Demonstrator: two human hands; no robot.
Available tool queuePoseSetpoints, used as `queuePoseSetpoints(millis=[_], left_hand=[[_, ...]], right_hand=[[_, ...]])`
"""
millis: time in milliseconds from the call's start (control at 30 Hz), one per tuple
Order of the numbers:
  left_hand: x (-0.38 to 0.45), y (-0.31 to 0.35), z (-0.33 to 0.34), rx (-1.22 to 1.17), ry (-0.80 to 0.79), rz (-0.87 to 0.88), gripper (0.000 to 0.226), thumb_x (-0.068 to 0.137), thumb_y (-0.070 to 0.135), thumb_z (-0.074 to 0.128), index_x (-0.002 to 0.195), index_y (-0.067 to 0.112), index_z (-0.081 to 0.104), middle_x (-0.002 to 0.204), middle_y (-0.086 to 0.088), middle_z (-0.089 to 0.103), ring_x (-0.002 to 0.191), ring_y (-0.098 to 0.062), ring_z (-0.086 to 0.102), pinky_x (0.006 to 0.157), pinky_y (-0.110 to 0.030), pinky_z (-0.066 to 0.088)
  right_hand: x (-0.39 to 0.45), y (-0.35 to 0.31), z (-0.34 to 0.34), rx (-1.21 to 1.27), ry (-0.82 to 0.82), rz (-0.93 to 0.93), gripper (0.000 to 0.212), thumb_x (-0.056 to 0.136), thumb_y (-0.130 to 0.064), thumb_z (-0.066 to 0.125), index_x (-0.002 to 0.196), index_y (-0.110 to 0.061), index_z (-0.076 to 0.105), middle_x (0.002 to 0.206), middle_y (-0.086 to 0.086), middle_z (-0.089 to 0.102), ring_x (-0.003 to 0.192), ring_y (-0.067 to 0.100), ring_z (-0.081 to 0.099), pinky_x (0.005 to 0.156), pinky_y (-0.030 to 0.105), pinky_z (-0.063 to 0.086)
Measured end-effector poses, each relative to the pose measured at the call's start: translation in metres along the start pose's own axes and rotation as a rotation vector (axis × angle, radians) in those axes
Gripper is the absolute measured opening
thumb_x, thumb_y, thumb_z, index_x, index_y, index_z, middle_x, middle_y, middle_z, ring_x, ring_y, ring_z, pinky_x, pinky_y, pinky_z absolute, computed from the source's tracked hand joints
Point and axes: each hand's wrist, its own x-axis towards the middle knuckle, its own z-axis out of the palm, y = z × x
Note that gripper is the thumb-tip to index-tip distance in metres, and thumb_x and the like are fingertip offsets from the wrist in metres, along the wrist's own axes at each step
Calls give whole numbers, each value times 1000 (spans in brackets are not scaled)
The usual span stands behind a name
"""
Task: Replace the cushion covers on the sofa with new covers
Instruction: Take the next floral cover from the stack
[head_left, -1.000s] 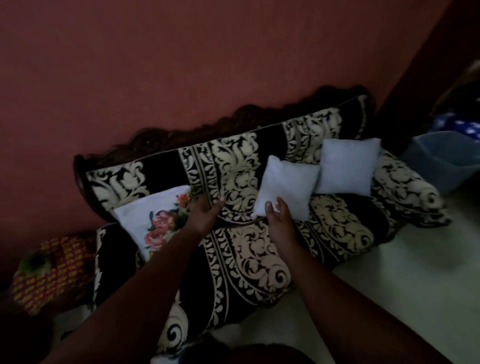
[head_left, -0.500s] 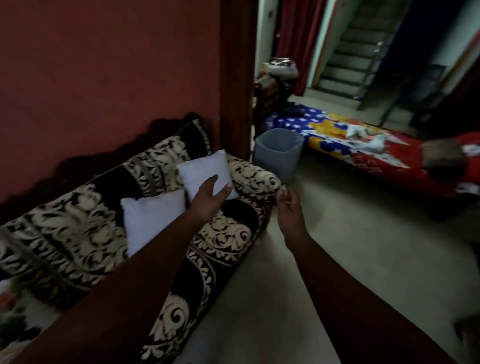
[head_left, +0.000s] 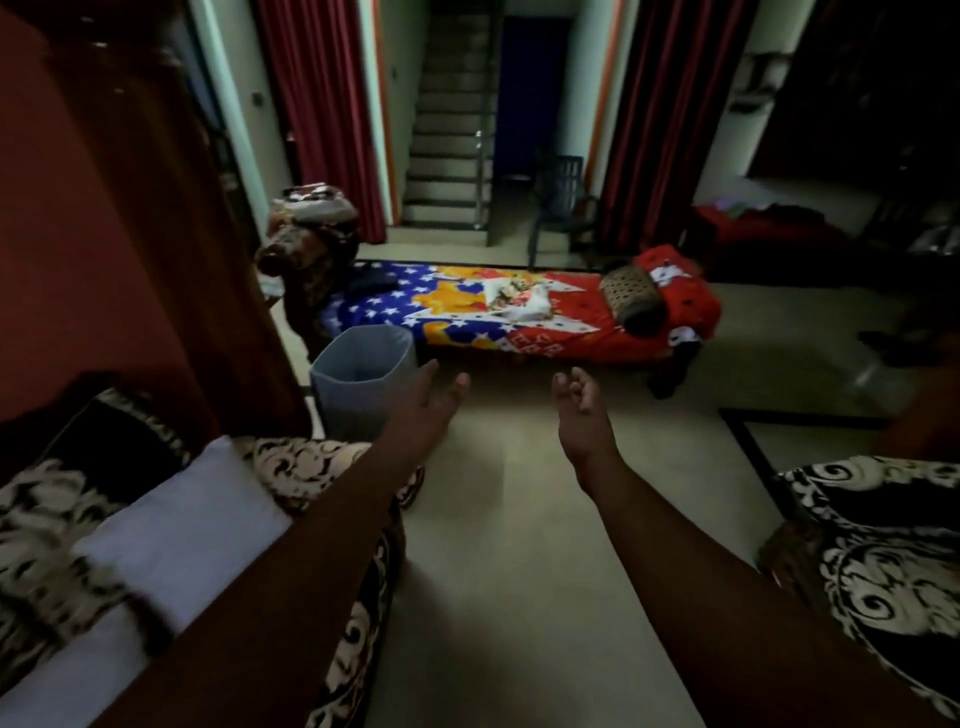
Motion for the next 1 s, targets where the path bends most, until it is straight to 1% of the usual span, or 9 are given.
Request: queuePoseSetpoints(millis=[167,300,433,467,633,767,833,933,1000], left_hand=[[71,42,10,44,-115,14,106,66,87,63,155,40,30,163,-2,32,141,-25,44,107,-53,48],[139,55,25,66,-118,29,83,87,68,62,156,37,29,163,-4,31,142,-26,41,108,-53,47],[197,67,53,118,-131,52,77,94,59,60,158,33,27,163,-5,30,144,-26,39,108,-47,47],[210,69,61,120,-134,48,76,94,58,60,158,33,27,164,-5,30,144,-26,39,107,-46,47],[281,71,107,149,-140,34,78,93,57,62,158,32,27,164,-6,27,144,-28,39,109,-53,46],[332,67,142,204,-115,28,81,91,58,63,158,30,26,165,-6,27,143,-26,41,109,-49,47],[352,61,154,251,-101,35,81,92,57,64,158,30,26,166,-4,24,146,-25,37,111,-50,45],[384,43,170,357,-90,34,83,92,60,62,159,29,26,167,-2,22,149,-24,32,114,-51,42],[401,33,177,379,-84,13,85,91,62,61,160,27,25,167,-3,22,150,-23,30,116,-51,40]], right_hand=[[72,-11,4,-11,83,-11,64,98,-50,56,151,-19,39,153,8,44,137,19,46,105,30,38],[128,-12,-1,-27,129,-15,64,98,-50,56,151,-18,39,150,10,46,135,20,48,102,28,38],[183,-7,-9,-37,141,-21,64,99,-52,54,151,-19,39,149,7,46,133,17,47,98,27,37],[198,-4,-11,-33,137,-19,64,99,-52,54,151,-19,39,150,7,46,134,17,46,99,28,38],[280,19,-29,-7,111,5,66,96,-56,54,150,-20,40,149,8,48,133,19,48,98,28,39],[340,41,-46,-15,59,48,67,96,-56,54,150,-20,39,149,7,47,130,15,48,98,28,39],[363,52,-51,-37,25,57,68,95,-55,55,150,-19,39,149,6,47,128,13,48,99,28,38],[398,72,-59,-74,-3,92,73,91,-59,57,149,-19,41,148,8,49,133,17,49,100,28,39],[418,84,-61,-78,-4,115,67,94,-53,58,149,-18,42,149,10,48,136,18,47,102,27,37]])
